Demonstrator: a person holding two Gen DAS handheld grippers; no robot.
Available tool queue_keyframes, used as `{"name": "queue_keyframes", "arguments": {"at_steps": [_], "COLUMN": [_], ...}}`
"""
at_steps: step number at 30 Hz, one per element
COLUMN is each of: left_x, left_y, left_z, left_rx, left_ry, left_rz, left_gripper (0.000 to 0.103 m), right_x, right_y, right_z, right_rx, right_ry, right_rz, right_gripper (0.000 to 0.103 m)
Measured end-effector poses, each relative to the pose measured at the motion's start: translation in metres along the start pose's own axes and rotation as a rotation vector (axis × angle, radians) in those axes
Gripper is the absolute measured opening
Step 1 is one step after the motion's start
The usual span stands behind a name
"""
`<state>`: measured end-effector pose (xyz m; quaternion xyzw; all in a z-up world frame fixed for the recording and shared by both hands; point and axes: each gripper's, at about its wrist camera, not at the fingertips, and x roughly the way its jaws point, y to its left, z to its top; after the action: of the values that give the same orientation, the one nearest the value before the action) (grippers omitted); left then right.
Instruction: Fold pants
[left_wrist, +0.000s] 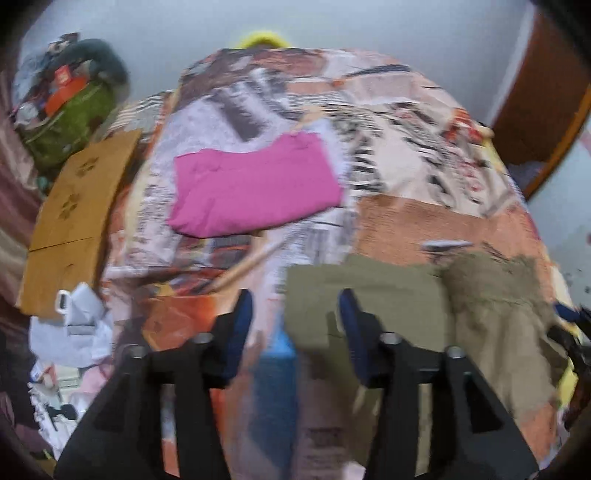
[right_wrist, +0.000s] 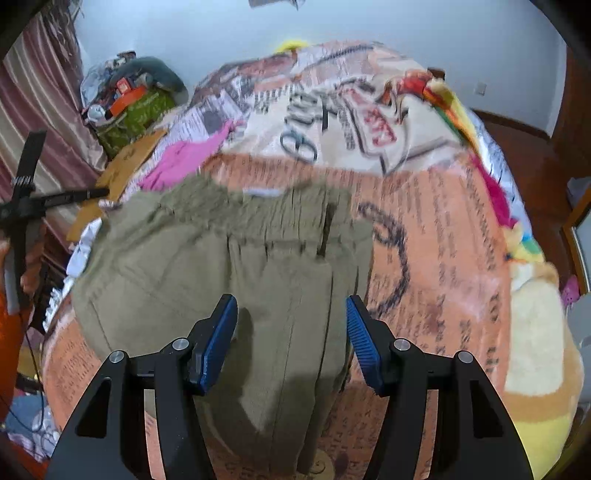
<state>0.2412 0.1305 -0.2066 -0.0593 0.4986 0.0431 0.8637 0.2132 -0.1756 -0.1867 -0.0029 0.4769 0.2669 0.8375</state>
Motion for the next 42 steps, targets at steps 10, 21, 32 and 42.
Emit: {"name": "queue_keyframes", "arguments": {"at_steps": [10, 21, 32, 42], "left_x": [0.020, 0.037, -0.018, -0.004], "left_y": [-0.105, -0.097, -0.069, -0.036], "left_z": [-0.019, -0.032, -0.034, -0.052], "left_rx": [0.250, 0.259, 0.169, 0.076], "left_ry": [0.028, 0.035, -0.104, -0.003], "left_rz": [0.030, 0.082, 0.107, 0.066], "left_gripper": [0.070, 0.078, 0.092, 0.100], "right_x": [0.030, 0.026, -0.015, -0.006], "right_y": [-0.007, -0.003, -0.003, -0.010], "right_z": [0.012, 0.006, 0.003, -0.020], "right_rx": [-0.035, -0.093, -0.051, 0.077], "right_ry": [0.052, 0.063, -0.001, 0.058], "right_rz": [-0.068, -0.106, -0.152, -0.056], "right_gripper": [0.034, 0.033, 0.034, 0.051]}}
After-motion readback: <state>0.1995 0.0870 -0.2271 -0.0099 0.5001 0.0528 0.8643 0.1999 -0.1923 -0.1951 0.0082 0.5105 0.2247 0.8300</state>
